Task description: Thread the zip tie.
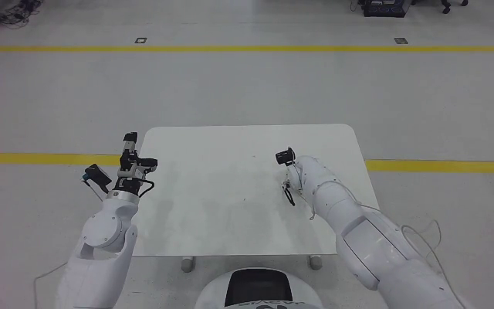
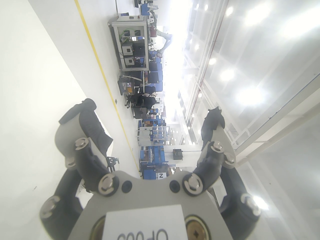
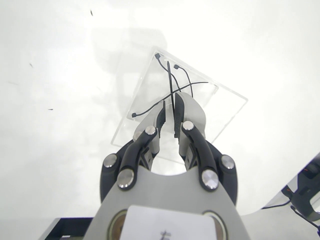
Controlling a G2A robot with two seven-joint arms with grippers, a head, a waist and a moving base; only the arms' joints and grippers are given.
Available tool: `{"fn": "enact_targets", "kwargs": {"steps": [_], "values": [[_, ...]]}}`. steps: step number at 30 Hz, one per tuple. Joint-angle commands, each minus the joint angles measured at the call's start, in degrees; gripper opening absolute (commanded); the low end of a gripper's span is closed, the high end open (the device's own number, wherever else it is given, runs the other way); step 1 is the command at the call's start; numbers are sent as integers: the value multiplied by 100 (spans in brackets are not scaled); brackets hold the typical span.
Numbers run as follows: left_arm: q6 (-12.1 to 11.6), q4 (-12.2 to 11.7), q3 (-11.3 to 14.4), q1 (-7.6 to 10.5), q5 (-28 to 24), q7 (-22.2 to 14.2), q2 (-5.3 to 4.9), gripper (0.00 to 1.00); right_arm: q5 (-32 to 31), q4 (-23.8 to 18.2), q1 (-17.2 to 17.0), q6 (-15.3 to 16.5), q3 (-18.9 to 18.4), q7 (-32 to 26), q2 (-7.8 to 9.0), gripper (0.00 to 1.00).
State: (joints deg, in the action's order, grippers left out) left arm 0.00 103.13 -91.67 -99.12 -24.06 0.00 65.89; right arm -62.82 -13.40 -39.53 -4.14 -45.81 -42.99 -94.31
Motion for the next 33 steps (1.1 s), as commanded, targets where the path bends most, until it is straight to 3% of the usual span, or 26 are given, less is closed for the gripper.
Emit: {"fn": "enact_targets", "kwargs": {"steps": [1,10,12,24,33], "values": [[0,0,0,0,0,0,0,100,-17,8,-6,-36,8,6,-6,14],[0,0,0,0,0,0,0,100,-68,44,-12,-83,31,4,-30,11],[0,0,0,0,0,0,0,100,-62,54,-12,-76,28,5,-35,0],[0,0,0,0,0,0,0,100,-159,-7,54,-187,56,-116,-51,0],[0,0,0,0,0,0,0,100,-218,-247,126,-37,33,-499,7,0]]}}
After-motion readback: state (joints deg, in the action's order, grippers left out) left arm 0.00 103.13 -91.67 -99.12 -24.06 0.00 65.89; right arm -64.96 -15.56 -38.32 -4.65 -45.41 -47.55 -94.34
